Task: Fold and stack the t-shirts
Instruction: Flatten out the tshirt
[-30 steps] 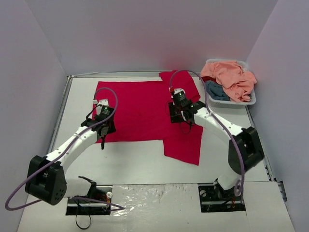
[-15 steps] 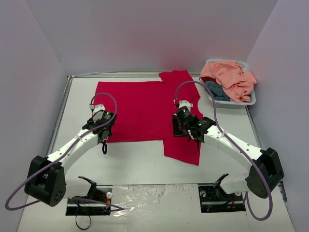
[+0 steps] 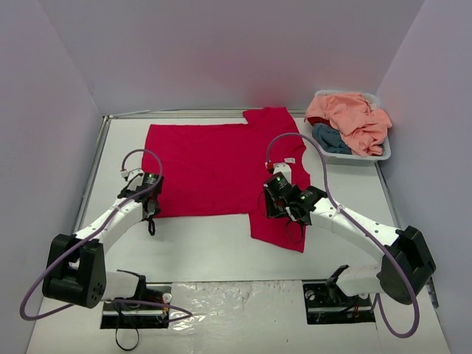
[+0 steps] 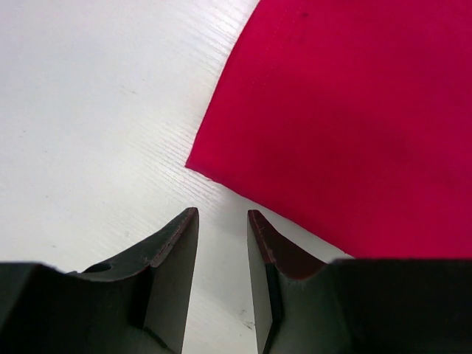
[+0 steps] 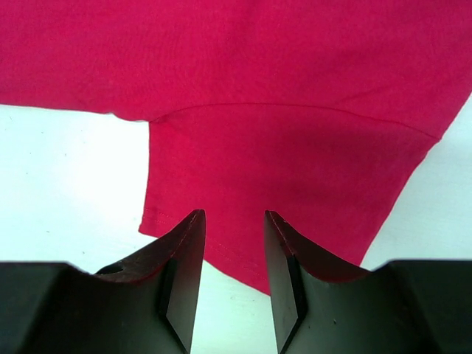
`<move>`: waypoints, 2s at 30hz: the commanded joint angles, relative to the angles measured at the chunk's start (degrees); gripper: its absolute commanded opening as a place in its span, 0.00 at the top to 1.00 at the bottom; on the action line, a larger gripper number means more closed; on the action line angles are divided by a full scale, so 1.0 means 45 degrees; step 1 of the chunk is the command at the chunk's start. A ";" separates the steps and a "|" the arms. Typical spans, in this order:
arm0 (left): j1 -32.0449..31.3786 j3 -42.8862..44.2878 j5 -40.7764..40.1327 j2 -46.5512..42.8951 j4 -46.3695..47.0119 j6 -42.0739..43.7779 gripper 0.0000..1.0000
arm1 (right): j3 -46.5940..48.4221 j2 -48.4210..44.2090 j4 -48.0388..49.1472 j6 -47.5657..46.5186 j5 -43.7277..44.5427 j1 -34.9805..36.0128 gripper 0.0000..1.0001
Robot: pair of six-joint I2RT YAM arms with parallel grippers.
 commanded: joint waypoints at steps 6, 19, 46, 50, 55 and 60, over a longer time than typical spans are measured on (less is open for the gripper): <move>0.0192 0.0057 0.0423 -0.0027 0.0009 -0.0289 0.68 | -0.0110 -0.0129 -0.0254 0.0035 0.0508 0.0140 0.66; 0.0133 0.0701 -0.0436 0.0070 -0.1883 -0.0522 0.68 | -0.0109 -0.0148 -0.0216 -0.0122 0.0137 0.0315 0.65; 0.1051 0.1365 0.0325 0.1749 -0.1437 -0.0308 0.64 | -0.0227 -0.0207 -0.0040 -0.0102 0.0351 0.0765 0.65; 0.1304 0.1365 0.0695 0.1965 -0.1067 -0.0211 0.64 | -0.0227 -0.0188 -0.0039 -0.0102 0.0391 0.0823 0.65; 0.1383 0.1404 0.1106 0.2140 -0.0811 -0.0133 0.65 | -0.0227 -0.0090 -0.0040 -0.0122 0.0410 0.0862 0.65; 0.1500 0.1307 0.1204 0.2258 -0.0675 -0.0133 0.77 | -0.0227 -0.0109 -0.0040 -0.0083 0.0430 0.0921 0.65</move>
